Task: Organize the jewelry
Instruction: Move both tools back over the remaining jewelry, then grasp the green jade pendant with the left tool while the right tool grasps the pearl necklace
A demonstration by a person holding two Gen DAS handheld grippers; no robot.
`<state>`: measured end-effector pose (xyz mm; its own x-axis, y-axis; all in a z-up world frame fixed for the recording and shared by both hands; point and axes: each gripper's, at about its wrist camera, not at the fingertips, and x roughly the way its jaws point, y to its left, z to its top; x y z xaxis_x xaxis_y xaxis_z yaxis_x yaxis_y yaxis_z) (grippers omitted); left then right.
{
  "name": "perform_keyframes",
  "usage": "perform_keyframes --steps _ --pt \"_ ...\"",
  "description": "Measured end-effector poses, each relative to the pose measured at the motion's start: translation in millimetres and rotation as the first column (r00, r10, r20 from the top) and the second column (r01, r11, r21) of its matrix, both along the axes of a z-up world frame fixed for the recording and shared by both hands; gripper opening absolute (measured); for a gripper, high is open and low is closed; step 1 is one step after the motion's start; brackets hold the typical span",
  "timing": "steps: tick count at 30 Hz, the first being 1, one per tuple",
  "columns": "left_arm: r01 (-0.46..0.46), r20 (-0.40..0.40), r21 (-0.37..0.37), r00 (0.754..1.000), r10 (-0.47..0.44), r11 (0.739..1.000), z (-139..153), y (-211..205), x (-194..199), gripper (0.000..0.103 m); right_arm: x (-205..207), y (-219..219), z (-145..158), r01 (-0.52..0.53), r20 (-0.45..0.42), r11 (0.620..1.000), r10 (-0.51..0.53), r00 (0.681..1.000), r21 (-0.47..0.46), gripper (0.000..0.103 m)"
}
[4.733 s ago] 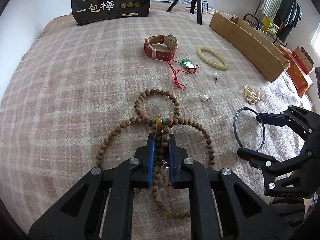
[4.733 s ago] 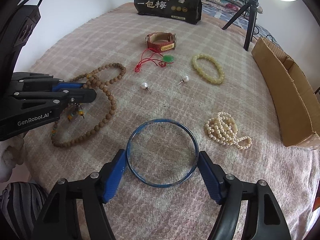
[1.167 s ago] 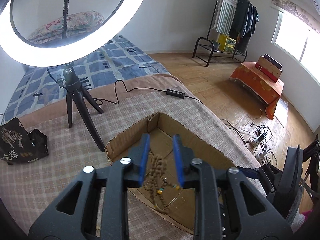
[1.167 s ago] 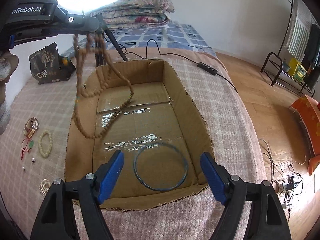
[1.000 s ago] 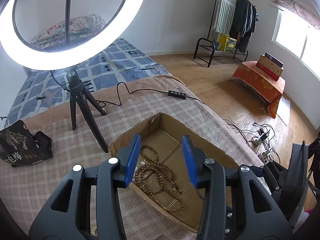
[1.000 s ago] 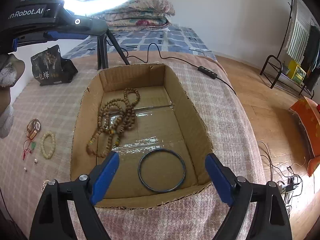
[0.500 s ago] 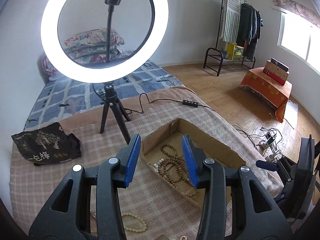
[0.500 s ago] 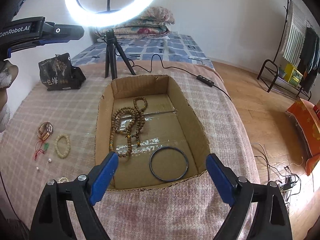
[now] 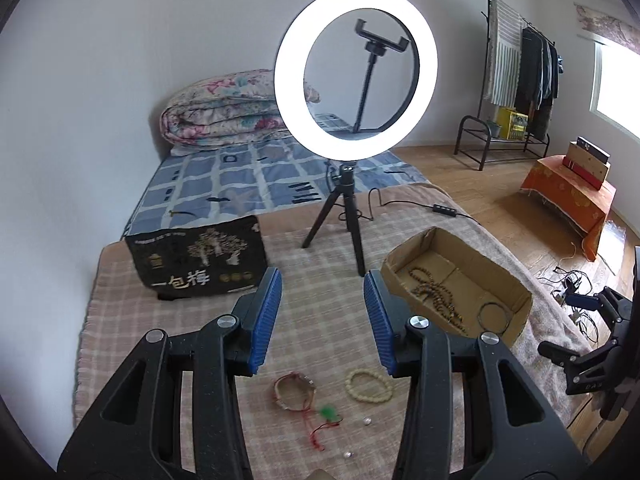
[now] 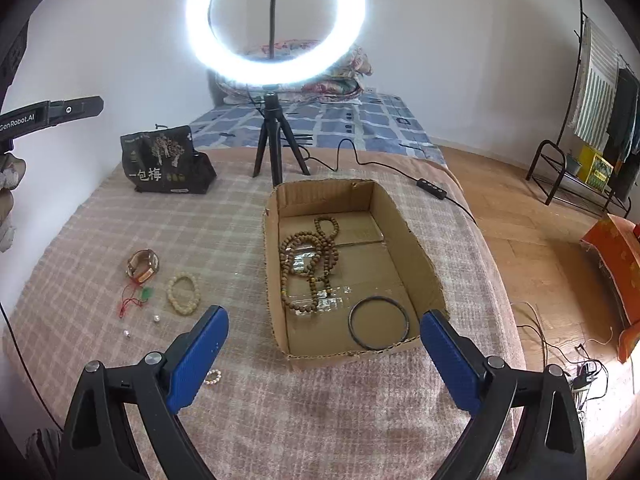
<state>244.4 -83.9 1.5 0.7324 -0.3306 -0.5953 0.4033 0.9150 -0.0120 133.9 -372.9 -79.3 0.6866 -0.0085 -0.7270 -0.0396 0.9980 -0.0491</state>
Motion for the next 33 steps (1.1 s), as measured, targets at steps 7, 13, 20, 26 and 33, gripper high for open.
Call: perform_keyframes --steps 7,13,20,26,33 --pt "-0.045 -0.049 0.046 0.998 0.047 0.998 -26 51 -21 0.043 -10 34 -1 -0.086 0.011 0.996 0.086 0.996 -0.018 0.098" --pt "-0.044 -0.154 0.028 0.987 0.048 0.999 -73 65 -34 0.043 -12 61 -18 -0.153 -0.039 0.988 0.152 0.988 -0.021 0.098" --pt "-0.029 -0.267 -0.014 0.964 0.025 0.999 -119 56 -37 0.043 -12 77 -48 -0.184 -0.111 0.983 0.184 0.977 0.006 0.098" --pt "-0.014 -0.332 -0.032 0.943 0.003 0.999 -148 45 -36 0.043 -13 81 -74 -0.199 -0.165 0.979 0.203 0.965 0.037 0.098" --pt "-0.006 -0.39 -0.046 0.921 -0.013 0.999 -174 34 -29 0.043 -6 92 -101 -0.225 -0.215 0.973 0.233 0.949 0.06 0.098"
